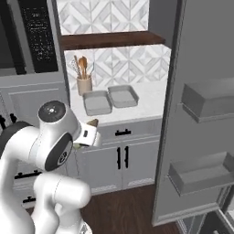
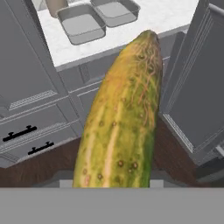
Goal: Place one cucumber and one chicken drumstick in each tupperware on the nearby counter, to pack two identical lunches.
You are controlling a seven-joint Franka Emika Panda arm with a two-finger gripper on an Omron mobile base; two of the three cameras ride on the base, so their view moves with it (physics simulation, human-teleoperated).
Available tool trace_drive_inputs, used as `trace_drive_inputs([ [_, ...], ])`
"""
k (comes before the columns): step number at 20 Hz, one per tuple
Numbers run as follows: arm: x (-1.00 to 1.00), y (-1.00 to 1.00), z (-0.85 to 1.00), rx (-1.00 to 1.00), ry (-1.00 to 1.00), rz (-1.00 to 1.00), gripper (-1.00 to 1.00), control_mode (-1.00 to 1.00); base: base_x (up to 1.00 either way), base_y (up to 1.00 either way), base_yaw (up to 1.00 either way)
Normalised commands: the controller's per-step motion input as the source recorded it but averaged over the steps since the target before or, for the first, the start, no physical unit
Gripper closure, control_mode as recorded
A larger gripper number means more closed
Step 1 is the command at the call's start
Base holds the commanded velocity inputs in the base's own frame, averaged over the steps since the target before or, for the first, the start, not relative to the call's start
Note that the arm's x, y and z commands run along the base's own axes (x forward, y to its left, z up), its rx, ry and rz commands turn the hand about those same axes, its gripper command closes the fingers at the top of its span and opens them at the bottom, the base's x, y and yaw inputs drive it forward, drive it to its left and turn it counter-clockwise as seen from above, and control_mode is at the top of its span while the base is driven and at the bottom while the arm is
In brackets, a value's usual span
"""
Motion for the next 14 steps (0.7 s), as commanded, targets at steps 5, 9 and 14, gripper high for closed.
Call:
trace_drive_inputs([
  [5,0.0,0.0,0.0,0.0,0.0,0.0,1.0,1.0,1.0,-0.02,0.12],
  [9,0.0,0.0,0.0,0.0,0.0,0.0,1.0,1.0,1.0,-0.29,0.06],
  [14,0.0,0.0,0.0,0.0,0.0,0.0,1.0,1.0,1.0,-0.33,0.07],
])
